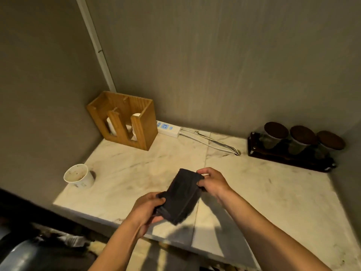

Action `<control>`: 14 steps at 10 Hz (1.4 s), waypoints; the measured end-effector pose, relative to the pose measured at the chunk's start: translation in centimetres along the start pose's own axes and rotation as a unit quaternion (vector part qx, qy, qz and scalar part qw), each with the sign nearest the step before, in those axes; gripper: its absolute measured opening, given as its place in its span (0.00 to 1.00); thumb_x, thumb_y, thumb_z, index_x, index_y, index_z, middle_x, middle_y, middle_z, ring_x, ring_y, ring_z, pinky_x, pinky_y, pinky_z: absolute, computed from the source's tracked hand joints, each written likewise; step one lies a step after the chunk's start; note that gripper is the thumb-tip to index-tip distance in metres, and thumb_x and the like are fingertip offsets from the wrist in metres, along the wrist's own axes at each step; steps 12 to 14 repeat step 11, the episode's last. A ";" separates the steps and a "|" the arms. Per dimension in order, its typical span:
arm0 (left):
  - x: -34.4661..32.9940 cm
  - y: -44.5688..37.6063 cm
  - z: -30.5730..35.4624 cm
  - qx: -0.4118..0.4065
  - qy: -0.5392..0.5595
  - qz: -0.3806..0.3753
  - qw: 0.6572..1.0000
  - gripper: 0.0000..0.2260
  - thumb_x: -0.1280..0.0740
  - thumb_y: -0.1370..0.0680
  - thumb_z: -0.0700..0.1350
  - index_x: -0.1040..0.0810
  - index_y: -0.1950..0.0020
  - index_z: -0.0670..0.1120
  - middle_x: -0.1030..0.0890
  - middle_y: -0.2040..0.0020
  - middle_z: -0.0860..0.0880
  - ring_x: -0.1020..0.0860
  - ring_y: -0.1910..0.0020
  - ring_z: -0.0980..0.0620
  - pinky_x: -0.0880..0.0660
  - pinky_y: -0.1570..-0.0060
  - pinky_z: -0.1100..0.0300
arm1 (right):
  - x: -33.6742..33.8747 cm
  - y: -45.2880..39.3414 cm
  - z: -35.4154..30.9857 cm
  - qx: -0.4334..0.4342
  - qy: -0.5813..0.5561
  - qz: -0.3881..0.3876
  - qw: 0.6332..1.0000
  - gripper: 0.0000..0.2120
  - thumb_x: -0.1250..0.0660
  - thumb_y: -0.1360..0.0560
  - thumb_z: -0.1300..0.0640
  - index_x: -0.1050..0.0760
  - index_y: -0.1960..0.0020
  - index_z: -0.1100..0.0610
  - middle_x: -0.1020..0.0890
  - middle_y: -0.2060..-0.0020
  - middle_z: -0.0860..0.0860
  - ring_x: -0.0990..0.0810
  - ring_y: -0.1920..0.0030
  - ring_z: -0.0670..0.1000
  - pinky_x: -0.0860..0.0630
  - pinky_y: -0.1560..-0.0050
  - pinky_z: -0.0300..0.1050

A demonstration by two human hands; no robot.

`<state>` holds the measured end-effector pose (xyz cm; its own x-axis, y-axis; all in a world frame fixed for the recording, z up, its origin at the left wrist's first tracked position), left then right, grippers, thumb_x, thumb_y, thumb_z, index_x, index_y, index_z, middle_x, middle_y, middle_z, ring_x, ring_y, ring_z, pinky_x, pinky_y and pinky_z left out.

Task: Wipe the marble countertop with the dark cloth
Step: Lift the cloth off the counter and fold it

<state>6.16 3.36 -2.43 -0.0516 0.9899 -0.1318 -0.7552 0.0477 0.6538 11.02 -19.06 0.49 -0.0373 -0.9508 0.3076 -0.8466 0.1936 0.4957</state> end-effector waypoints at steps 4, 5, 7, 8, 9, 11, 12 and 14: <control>1.9 -3.1 -3.8 -0.007 -0.338 0.063 0.939 0.07 0.34 0.26 0.40 0.25 0.50 0.49 0.19 0.54 0.48 0.19 0.59 0.52 0.20 0.63 0.61 | -4.9 -3.9 2.3 0.062 0.229 0.013 0.971 0.12 0.34 0.30 0.64 0.23 0.51 0.50 0.19 0.57 0.46 0.21 0.54 0.49 0.31 0.63 0.32; 1.6 -3.2 -3.0 -0.067 -0.448 0.076 0.888 0.09 0.34 0.27 0.44 0.25 0.47 0.51 0.19 0.51 0.52 0.21 0.56 0.55 0.22 0.57 0.61 | -5.2 -4.1 2.3 0.077 0.292 0.022 0.953 0.10 0.35 0.28 0.63 0.24 0.52 0.50 0.19 0.55 0.48 0.23 0.54 0.51 0.32 0.60 0.39; 1.0 -3.1 -2.2 -0.095 -0.530 0.083 0.839 0.12 0.35 0.26 0.47 0.27 0.42 0.54 0.20 0.48 0.54 0.22 0.49 0.52 0.26 0.54 0.60 | -5.4 -4.7 2.9 0.088 0.349 0.039 0.932 0.09 0.35 0.26 0.60 0.25 0.48 0.51 0.23 0.49 0.50 0.23 0.48 0.53 0.32 0.53 0.39; 1.2 -3.2 -2.2 -0.080 -0.540 0.089 0.833 0.13 0.35 0.25 0.50 0.29 0.41 0.54 0.22 0.46 0.54 0.23 0.49 0.52 0.29 0.58 0.60 | -5.2 -4.1 2.7 0.107 0.339 0.044 0.934 0.11 0.36 0.25 0.57 0.26 0.43 0.51 0.24 0.46 0.50 0.24 0.46 0.53 0.30 0.50 0.41; 1.4 -3.0 -2.1 -0.074 -0.548 0.097 0.828 0.15 0.35 0.25 0.53 0.30 0.40 0.53 0.25 0.45 0.53 0.24 0.51 0.52 0.29 0.59 0.60 | -4.3 -3.2 2.7 0.116 0.309 0.059 0.942 0.14 0.36 0.24 0.55 0.27 0.39 0.51 0.24 0.43 0.49 0.25 0.43 0.51 0.31 0.47 0.39; -1.3 -2.8 1.5 -0.185 -0.544 0.113 0.810 0.17 0.40 0.23 0.54 0.30 0.36 0.49 0.28 0.37 0.48 0.29 0.41 0.47 0.30 0.46 0.57 | 0.3 -0.1 1.3 0.171 0.282 0.107 0.938 0.17 0.37 0.23 0.51 0.28 0.36 0.52 0.26 0.37 0.50 0.27 0.39 0.49 0.35 0.41 0.37; -1.3 -2.8 1.5 -0.185 -0.544 0.113 0.810 0.17 0.40 0.23 0.54 0.30 0.36 0.49 0.28 0.37 0.48 0.29 0.41 0.47 0.30 0.46 0.57 | 0.3 -0.1 1.3 0.171 0.282 0.107 0.938 0.17 0.37 0.23 0.51 0.28 0.36 0.52 0.26 0.37 0.50 0.27 0.39 0.49 0.35 0.41 0.37; -1.3 -2.8 1.5 -0.185 -0.544 0.113 0.810 0.17 0.40 0.23 0.54 0.30 0.36 0.49 0.28 0.37 0.48 0.29 0.41 0.47 0.30 0.46 0.57 | 0.3 -0.1 1.3 0.171 0.282 0.107 0.938 0.17 0.37 0.23 0.51 0.28 0.36 0.52 0.26 0.37 0.50 0.27 0.39 0.49 0.35 0.41 0.37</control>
Point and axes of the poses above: each hand's wrist, its own y-axis away from the middle knuckle, its own x-axis out of the back of the hand, z = x × y, the point moved 8 cm from there along -y, towards the middle knuckle
